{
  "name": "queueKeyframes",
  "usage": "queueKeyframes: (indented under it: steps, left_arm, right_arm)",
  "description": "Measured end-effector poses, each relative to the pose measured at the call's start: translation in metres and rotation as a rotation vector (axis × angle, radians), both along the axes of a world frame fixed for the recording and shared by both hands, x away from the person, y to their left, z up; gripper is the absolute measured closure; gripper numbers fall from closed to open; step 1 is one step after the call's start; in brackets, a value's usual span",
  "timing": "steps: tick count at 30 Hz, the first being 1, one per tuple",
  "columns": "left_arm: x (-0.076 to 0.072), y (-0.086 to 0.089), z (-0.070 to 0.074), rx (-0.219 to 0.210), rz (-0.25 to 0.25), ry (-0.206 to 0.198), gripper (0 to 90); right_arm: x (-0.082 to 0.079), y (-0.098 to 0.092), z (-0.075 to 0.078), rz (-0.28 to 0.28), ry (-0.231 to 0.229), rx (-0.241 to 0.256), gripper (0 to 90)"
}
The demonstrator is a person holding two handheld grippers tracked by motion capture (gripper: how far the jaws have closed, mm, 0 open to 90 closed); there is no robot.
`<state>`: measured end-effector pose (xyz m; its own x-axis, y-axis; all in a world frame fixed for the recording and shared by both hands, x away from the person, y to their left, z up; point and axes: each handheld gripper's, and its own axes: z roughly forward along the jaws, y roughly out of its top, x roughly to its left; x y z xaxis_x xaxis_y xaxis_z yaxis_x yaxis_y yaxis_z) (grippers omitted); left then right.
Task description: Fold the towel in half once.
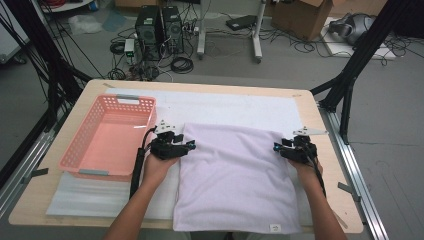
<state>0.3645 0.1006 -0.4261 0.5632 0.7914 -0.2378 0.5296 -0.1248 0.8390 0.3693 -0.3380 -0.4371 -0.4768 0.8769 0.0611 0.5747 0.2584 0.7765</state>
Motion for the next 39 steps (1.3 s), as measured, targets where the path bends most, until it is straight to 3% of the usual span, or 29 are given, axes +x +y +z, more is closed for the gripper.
queueKeyframes:
  steps: [3, 5, 7, 9, 11, 12, 14, 16, 19, 21, 24, 28, 29, 30, 31, 32, 35, 36, 38, 39]
  left_arm:
    - [0.007, 0.000, 0.000, 0.002, 0.019, 0.006, 43.5]
    - [0.010, 0.001, -0.002, 0.003, 0.041, -0.002, 43.6]
    - [0.012, 0.002, -0.005, 0.017, 0.056, 0.016, 43.7]
    - [0.014, 0.004, -0.006, 0.020, 0.075, 0.025, 43.6]
    - [0.015, 0.004, -0.006, 0.024, 0.089, 0.019, 43.5]
    - [0.016, 0.004, -0.007, 0.019, 0.096, 0.017, 43.4]
    - [0.017, 0.004, -0.009, 0.014, 0.101, 0.021, 43.4]
    - [0.020, 0.004, -0.012, 0.018, 0.111, 0.026, 43.5]
    - [0.025, 0.004, -0.015, 0.015, 0.143, 0.036, 43.8]
    - [0.032, 0.002, -0.014, 0.045, 0.130, 0.054, 44.4]
    - [0.045, -0.005, -0.008, 0.065, 0.133, 0.043, 48.4]
    - [0.057, -0.008, -0.015, 0.042, 0.168, 0.066, 50.1]
    - [0.058, -0.008, -0.018, 0.047, 0.177, 0.090, 56.7]
    - [0.059, -0.008, -0.021, 0.061, 0.183, 0.107, 69.9]
    - [0.059, -0.008, -0.023, 0.089, 0.191, 0.098, 81.5]
    - [0.059, -0.007, -0.022, 0.099, 0.210, 0.090, 86.8]
    - [0.058, -0.002, -0.015, 0.120, 0.314, 0.033, 88.2]
    - [0.059, 0.000, -0.014, 0.111, 0.328, 0.028, 88.2]
    - [0.060, 0.003, -0.016, 0.093, 0.315, 0.056, 86.8]
    - [0.061, 0.003, -0.016, 0.090, 0.316, 0.058, 79.2]
  right_arm:
    - [0.016, 0.011, -0.009, 0.004, 0.025, -0.061, 69.0]
    - [0.022, 0.016, -0.008, 0.010, 0.009, -0.108, 86.1]
    - [0.028, 0.018, -0.005, 0.008, -0.009, -0.174, 88.3]
    - [0.032, 0.017, -0.002, -0.063, -0.053, -0.205, 88.5]
    - [0.035, 0.009, 0.000, -0.147, -0.082, -0.134, 87.8]
    - [0.037, 0.007, -0.002, -0.147, -0.062, -0.117, 85.2]
    - [0.036, 0.005, -0.003, -0.158, -0.064, -0.129, 73.4]
    - [0.033, 0.000, 0.002, -0.169, -0.083, -0.054, 65.7]
    - [0.028, -0.005, 0.009, -0.159, -0.098, -0.029, 62.5]
    - [0.024, -0.008, 0.012, -0.152, -0.097, -0.008, 61.4]
    - [0.018, -0.009, 0.012, -0.126, -0.088, -0.009, 60.9]
    - [0.013, -0.010, 0.009, -0.090, -0.071, 0.002, 59.7]
    - [0.013, -0.010, 0.009, -0.083, -0.067, 0.001, 59.6]
    - [0.012, -0.011, 0.009, -0.077, -0.066, 0.006, 60.2]
    - [0.012, -0.011, 0.009, -0.076, -0.062, 0.007, 60.2]
    - [0.012, -0.011, 0.009, -0.077, -0.062, 0.007, 60.3]
    - [0.013, -0.013, 0.008, -0.088, -0.065, 0.007, 60.4]
    - [0.013, -0.014, 0.008, -0.097, -0.064, 0.009, 60.4]
    - [0.014, -0.018, 0.008, -0.117, -0.068, 0.015, 60.3]
    - [0.014, -0.019, 0.008, -0.123, -0.068, 0.025, 60.2]
